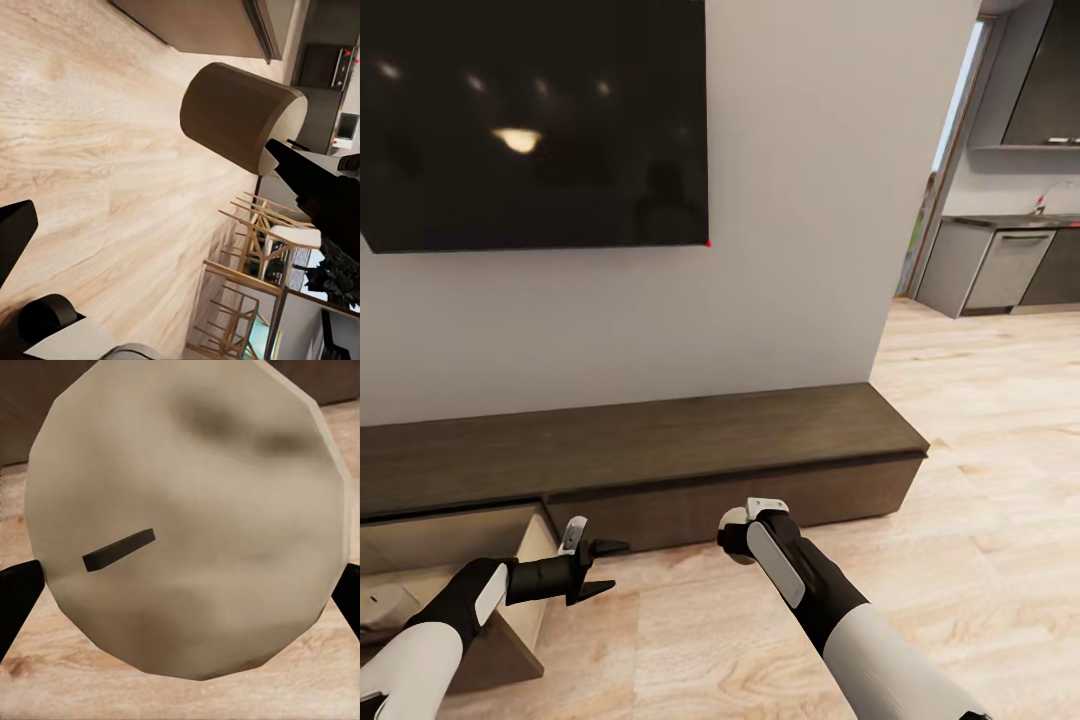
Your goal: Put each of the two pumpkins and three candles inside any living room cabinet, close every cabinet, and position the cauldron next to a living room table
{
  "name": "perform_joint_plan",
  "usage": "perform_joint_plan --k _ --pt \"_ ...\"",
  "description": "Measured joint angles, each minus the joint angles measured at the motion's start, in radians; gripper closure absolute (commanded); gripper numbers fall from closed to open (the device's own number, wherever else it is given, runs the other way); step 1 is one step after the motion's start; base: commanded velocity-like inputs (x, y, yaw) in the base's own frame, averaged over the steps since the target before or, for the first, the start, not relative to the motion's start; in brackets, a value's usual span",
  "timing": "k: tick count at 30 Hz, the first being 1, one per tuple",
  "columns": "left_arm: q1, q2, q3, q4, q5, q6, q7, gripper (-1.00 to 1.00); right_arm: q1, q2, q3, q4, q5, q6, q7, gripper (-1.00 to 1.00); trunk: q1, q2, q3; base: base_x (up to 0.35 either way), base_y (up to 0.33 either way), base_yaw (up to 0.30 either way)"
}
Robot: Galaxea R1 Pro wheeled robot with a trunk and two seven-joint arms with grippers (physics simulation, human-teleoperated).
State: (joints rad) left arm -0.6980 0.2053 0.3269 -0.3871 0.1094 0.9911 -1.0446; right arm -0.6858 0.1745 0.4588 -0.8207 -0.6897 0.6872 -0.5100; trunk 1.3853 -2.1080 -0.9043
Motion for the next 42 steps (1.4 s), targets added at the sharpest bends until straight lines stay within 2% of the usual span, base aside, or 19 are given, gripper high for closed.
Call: perform_joint_plan --k 42 --pt "0.0 0.0 0.0 0.0 0.0 -0.002 0.002 -1.0 0.0 0.0 0.0 0.0 0.009 0.0 0.0 1.0 -0.161 0.294 0.132 0.0 0.0 0.0"
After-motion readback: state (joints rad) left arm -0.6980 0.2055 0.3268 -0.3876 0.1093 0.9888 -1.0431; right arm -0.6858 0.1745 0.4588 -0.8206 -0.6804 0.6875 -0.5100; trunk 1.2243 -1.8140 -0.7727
